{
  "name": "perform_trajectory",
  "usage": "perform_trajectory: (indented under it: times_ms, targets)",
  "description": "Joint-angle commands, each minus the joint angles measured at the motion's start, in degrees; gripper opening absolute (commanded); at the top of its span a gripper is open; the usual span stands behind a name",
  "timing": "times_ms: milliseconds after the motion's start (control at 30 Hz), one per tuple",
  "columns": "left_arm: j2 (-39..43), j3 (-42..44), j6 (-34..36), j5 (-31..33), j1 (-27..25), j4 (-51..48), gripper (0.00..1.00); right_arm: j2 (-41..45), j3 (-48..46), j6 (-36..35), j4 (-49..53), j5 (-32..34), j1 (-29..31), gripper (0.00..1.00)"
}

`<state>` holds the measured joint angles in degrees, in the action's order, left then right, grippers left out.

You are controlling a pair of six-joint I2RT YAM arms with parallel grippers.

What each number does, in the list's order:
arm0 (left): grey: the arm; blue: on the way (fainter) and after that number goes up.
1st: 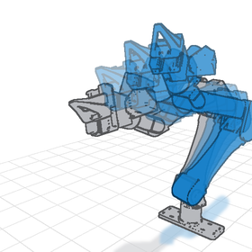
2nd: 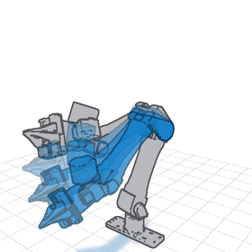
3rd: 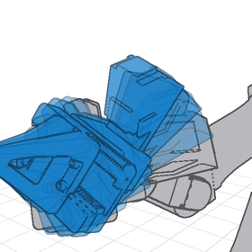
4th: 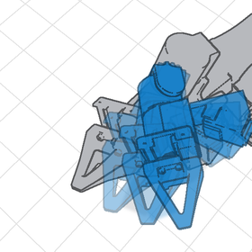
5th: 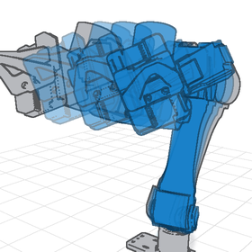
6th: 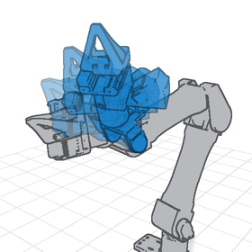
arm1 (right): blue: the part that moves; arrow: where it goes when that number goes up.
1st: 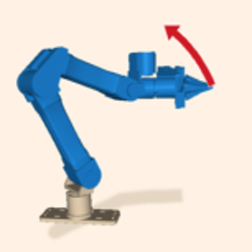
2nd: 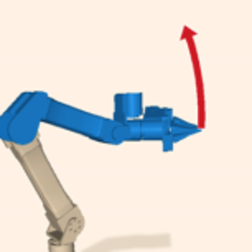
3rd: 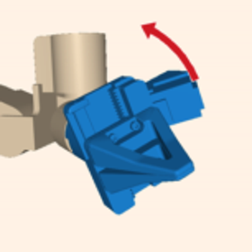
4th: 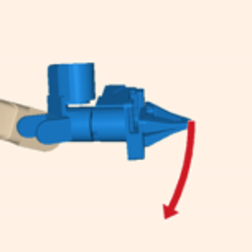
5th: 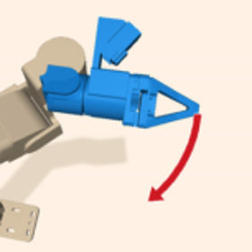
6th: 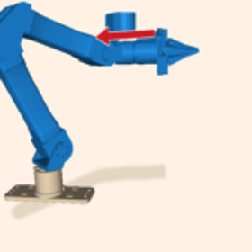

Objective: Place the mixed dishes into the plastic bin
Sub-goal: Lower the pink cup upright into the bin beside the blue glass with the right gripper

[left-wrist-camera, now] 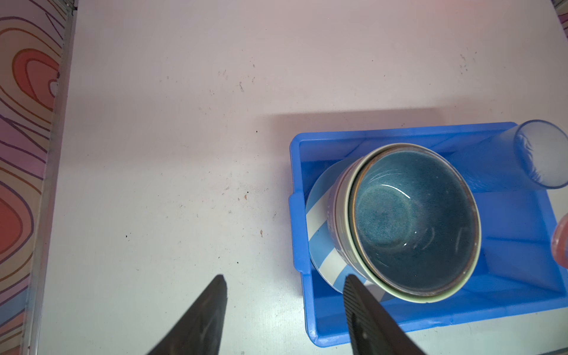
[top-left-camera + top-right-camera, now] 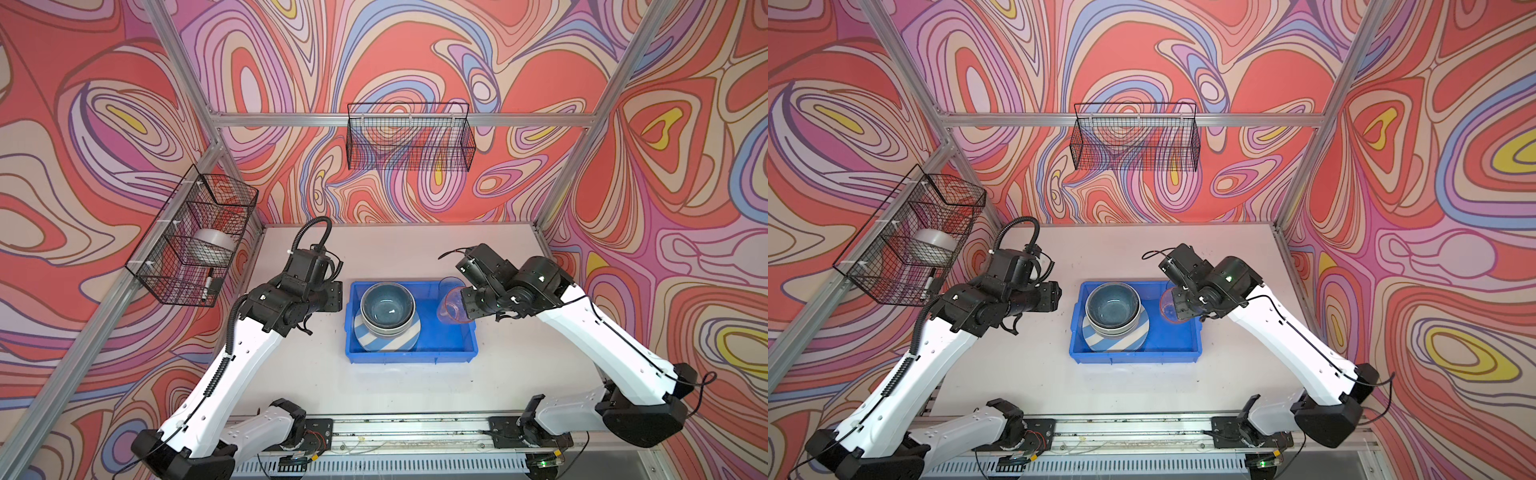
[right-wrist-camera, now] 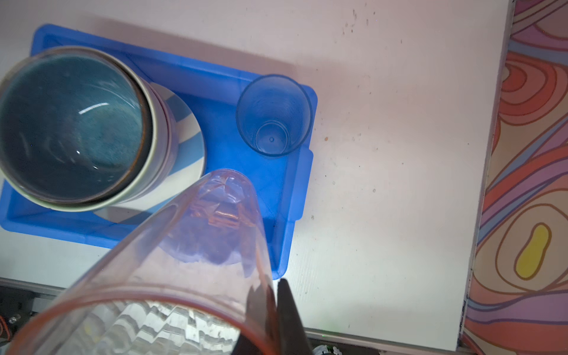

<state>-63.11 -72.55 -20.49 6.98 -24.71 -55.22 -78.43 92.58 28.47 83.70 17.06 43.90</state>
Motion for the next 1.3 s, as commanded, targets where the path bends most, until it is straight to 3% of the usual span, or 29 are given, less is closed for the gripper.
perform_trajectory:
  times_ms: [0, 600, 1267]
  targets:
    - [1.1, 1.7, 1.0, 1.7, 0.5, 1.6, 0.65, 0.9, -4.3, 0.2, -2.9, -2.1, -0.8, 0.0]
    - [2.3, 5.4, 1.2, 3.3, 2.5, 1.9, 0.69, 1.4, -20.9, 2.0, -12.7, -6.5, -4.9, 0.0]
    - [1.4, 7.0, 1.6, 3.7, 3.6, 2.1, 0.7, 1.4, -28.3, 1.0, -17.7, -9.0, -7.9, 0.0]
